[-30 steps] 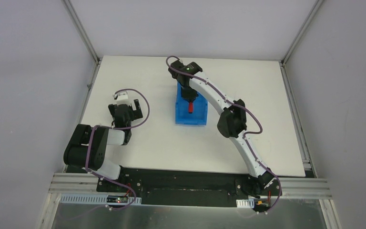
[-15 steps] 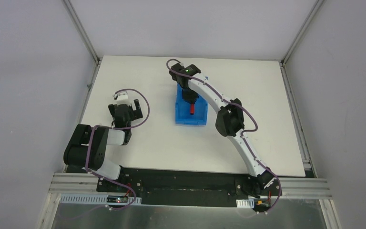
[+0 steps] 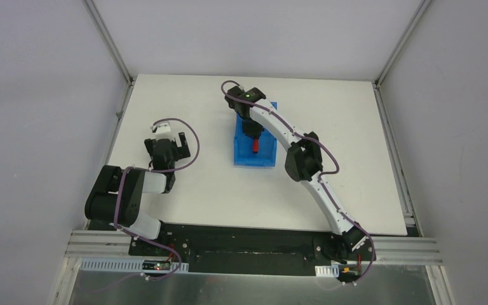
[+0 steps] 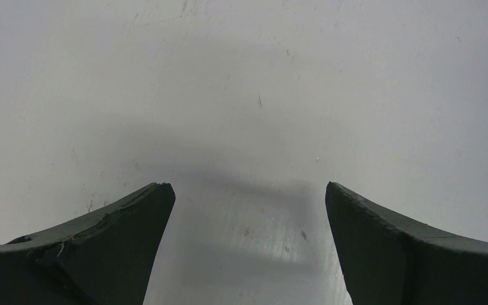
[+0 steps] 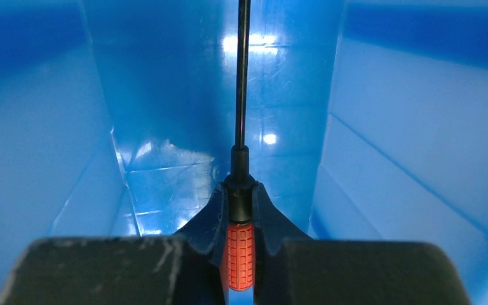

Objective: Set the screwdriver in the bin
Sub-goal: Place the screwdriver in the bin, then reset both arms

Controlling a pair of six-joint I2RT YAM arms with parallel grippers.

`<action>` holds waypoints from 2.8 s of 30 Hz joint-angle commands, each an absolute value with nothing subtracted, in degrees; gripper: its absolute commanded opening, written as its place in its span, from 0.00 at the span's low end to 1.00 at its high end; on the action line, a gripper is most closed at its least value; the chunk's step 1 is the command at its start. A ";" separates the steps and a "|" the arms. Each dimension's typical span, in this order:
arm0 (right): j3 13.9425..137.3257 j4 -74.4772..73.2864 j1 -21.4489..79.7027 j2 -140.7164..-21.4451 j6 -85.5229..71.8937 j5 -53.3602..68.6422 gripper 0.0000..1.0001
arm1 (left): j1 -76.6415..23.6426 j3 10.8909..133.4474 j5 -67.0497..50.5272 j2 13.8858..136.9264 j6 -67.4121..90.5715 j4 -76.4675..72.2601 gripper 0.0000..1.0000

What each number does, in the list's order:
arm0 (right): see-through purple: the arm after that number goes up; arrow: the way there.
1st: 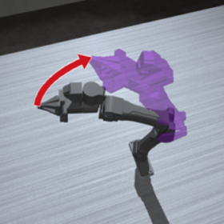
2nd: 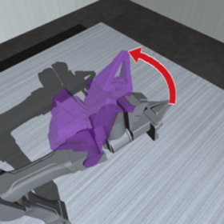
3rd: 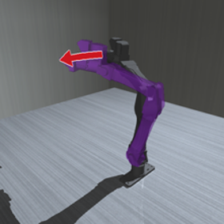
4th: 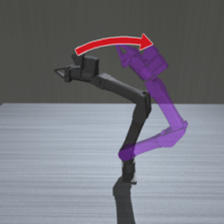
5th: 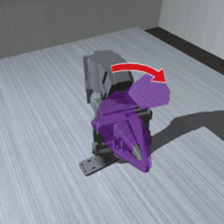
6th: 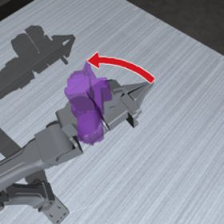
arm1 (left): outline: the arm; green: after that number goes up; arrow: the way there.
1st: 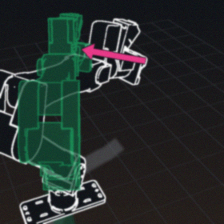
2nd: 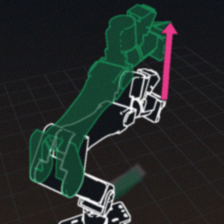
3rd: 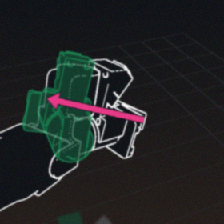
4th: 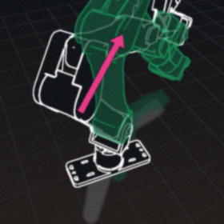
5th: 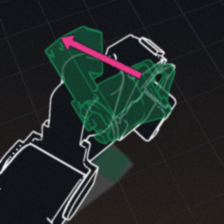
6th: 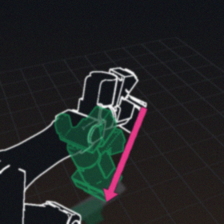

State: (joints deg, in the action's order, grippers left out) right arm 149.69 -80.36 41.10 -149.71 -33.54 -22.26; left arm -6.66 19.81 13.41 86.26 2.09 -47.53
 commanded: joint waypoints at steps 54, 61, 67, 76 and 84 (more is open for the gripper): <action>155.23 -80.56 39.89 -147.02 -30.12 -21.88 0.30 | -6.41 20.59 14.15 86.18 2.37 -48.60 0.99; 156.70 -81.55 39.57 -141.46 -28.90 -21.71 0.29 | -6.36 20.57 14.15 86.20 2.37 -48.60 0.99; 159.08 -81.91 39.36 -135.97 -26.92 -22.17 0.30 | -6.40 20.57 14.15 86.22 2.33 -48.60 0.99; 158.89 -80.69 37.62 -130.20 -25.14 -19.27 0.55 | -6.41 20.57 14.15 86.22 2.37 -48.60 0.99; 155.59 -79.11 35.71 -126.78 -22.97 -15.63 0.67 | -6.39 20.58 14.15 86.22 2.37 -48.60 0.99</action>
